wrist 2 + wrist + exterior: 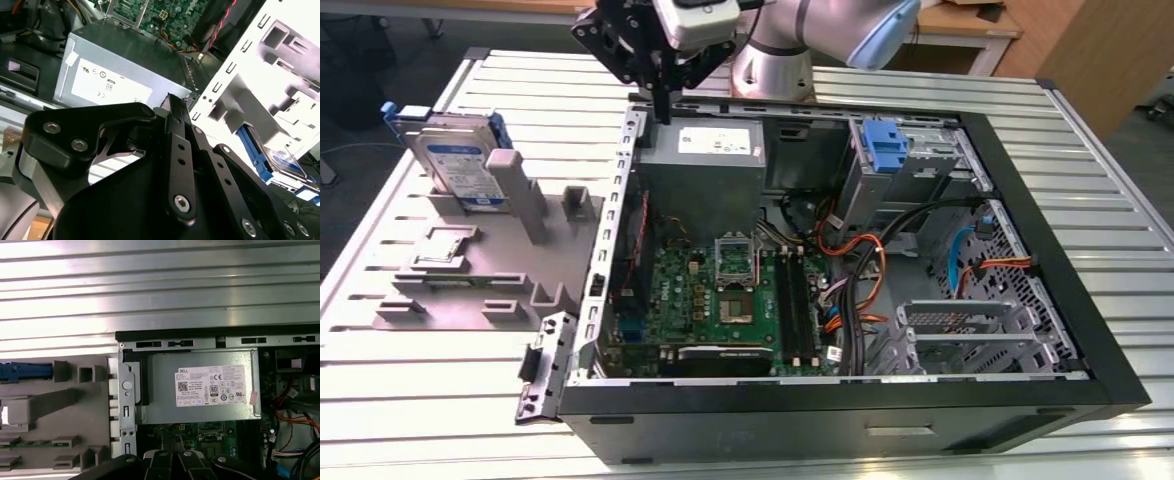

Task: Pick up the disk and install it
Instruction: 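Reach for the disk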

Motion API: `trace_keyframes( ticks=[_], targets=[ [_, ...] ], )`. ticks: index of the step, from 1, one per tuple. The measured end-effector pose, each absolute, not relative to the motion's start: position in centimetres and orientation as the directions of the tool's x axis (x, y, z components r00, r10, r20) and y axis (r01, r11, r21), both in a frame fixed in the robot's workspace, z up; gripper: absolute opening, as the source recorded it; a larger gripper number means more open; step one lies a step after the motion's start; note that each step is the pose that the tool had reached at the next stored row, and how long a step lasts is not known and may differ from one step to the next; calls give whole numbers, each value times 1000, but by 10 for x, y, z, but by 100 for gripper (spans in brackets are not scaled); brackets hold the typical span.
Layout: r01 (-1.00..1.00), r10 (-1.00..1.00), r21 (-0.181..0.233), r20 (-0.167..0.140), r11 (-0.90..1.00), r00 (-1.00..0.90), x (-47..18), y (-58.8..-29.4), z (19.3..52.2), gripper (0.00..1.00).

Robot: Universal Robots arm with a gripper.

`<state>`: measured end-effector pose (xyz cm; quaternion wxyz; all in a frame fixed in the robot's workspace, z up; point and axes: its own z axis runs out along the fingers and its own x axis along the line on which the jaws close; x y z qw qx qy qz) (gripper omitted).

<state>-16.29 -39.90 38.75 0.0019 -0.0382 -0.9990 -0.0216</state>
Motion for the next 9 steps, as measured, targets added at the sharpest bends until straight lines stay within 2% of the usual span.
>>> trace_keyframes(
  ticks=[9],
  targets=[
    [77,76,42,22,996,-997,-170,-399,383,10]
  ],
)
